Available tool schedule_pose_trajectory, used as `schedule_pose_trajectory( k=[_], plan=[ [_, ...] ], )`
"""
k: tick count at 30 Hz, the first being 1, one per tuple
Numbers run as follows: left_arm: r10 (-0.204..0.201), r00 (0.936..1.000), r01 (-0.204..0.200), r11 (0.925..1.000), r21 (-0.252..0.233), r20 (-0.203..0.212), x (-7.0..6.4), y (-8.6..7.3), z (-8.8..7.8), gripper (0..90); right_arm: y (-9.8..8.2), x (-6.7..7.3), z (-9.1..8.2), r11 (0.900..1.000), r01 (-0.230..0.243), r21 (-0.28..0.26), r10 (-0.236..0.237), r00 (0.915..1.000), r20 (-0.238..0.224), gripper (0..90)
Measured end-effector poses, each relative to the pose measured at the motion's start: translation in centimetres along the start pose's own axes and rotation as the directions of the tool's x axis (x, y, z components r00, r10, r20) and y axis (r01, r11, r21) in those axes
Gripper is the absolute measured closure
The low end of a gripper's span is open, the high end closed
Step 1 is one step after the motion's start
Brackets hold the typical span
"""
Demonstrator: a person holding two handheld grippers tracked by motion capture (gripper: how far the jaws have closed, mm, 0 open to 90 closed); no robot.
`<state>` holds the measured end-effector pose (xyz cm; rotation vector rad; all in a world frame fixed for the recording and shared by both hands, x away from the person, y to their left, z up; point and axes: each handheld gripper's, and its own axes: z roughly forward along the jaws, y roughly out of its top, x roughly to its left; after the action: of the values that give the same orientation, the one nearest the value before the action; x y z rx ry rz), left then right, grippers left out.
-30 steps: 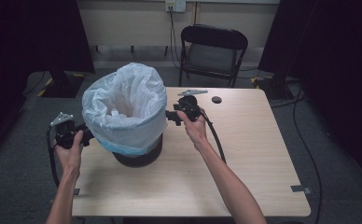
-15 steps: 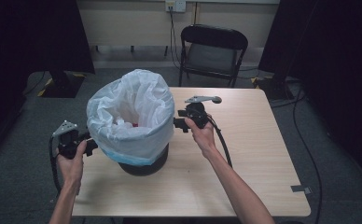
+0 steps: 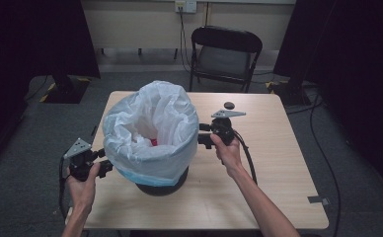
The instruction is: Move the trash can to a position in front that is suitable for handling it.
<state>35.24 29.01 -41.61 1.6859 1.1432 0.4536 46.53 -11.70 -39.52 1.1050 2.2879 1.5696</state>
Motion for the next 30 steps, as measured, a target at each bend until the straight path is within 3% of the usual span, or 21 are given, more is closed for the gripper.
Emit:
schedule_pose_trajectory(
  k=[8,13,25,30],
  plan=[
    [-0.014,0.9979,0.013,0.9998,0.013,0.063,-1.6,-0.6,0.1,41.0,-1.1,-0.8,-1.9,1.000,-0.025,-0.016,0.024,0.9994,-0.024,33.8],
    [-0.003,0.9978,0.003,1.0000,0.006,0.066,-2.4,-0.9,0.1,40.2,-1.5,-0.8,-2.8,1.000,-0.017,-0.012,0.016,0.9997,-0.021,33.2],
    [-0.003,0.9946,0.002,0.9999,0.014,0.104,-5.1,-0.6,2.0,39.8,-2.9,-2.1,-6.0,0.999,-0.020,-0.040,0.021,0.9997,0.012,32.9],
    [0.003,0.9890,-0.007,0.9997,0.023,0.148,-6.0,-0.6,2.8,39.7,-3.5,-2.8,-7.8,0.999,-0.023,-0.042,0.024,0.9991,0.034,33.5]
  ],
)
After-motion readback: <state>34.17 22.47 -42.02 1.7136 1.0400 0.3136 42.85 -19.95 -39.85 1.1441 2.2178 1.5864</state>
